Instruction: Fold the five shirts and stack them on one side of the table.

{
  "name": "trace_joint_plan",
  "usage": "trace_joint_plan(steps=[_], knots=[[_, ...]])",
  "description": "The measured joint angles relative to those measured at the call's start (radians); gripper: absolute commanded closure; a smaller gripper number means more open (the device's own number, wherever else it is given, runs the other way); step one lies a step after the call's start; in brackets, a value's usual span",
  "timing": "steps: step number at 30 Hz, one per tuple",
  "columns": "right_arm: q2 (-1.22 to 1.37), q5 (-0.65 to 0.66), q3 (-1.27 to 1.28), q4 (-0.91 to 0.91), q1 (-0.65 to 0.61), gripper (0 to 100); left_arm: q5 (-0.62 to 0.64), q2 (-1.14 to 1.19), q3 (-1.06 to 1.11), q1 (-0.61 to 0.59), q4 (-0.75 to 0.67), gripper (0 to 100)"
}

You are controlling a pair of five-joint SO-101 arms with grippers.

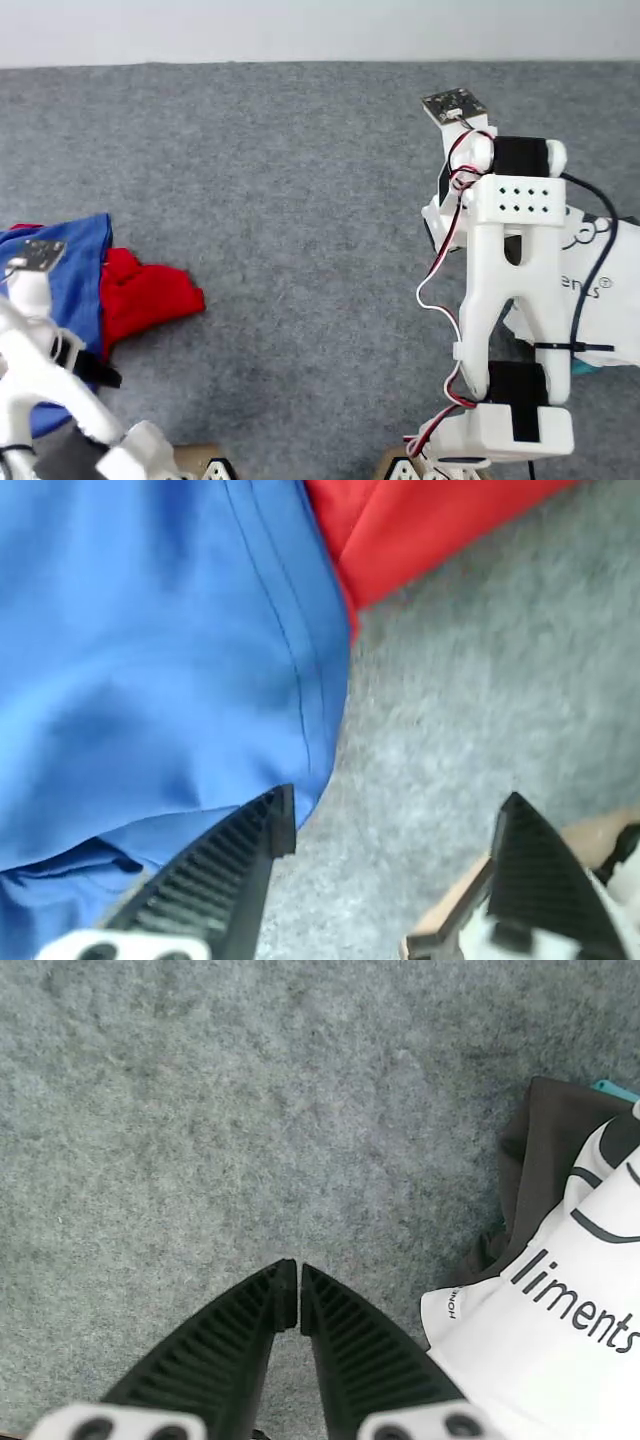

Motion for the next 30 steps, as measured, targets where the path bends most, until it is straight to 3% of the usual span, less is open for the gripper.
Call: trace_joint_plan(steps=[9, 11, 16, 18, 23, 30], knots=[[0.000, 0.000, 0.000, 0.000, 0.000, 98.9, -0.052, 0.233, 0.000, -0.133, -0.186, 69], [0.000, 0.000, 0.000, 0.000, 0.000, 98.9, -0.052, 0.281, 0.000, -0.135, -0.216, 74], [0.000, 0.000, 0.000, 0.000, 0.000, 98.9, -0.052, 0.331, -0.020, -0.135, -0.239, 98], [0.000, 0.000, 0.000, 0.000, 0.000, 98.9, -0.052, 0.331, -0.021, -0.135, -0.239, 98], [0.000, 0.000, 0.000, 0.000, 0.000, 98.9, -0.052, 0.247, -0.031, -0.135, -0.218, 99], [0.000, 0.000, 0.000, 0.000, 0.000, 98.9, -0.051, -0.081, -0.086, -0.074, -0.121, 99]])
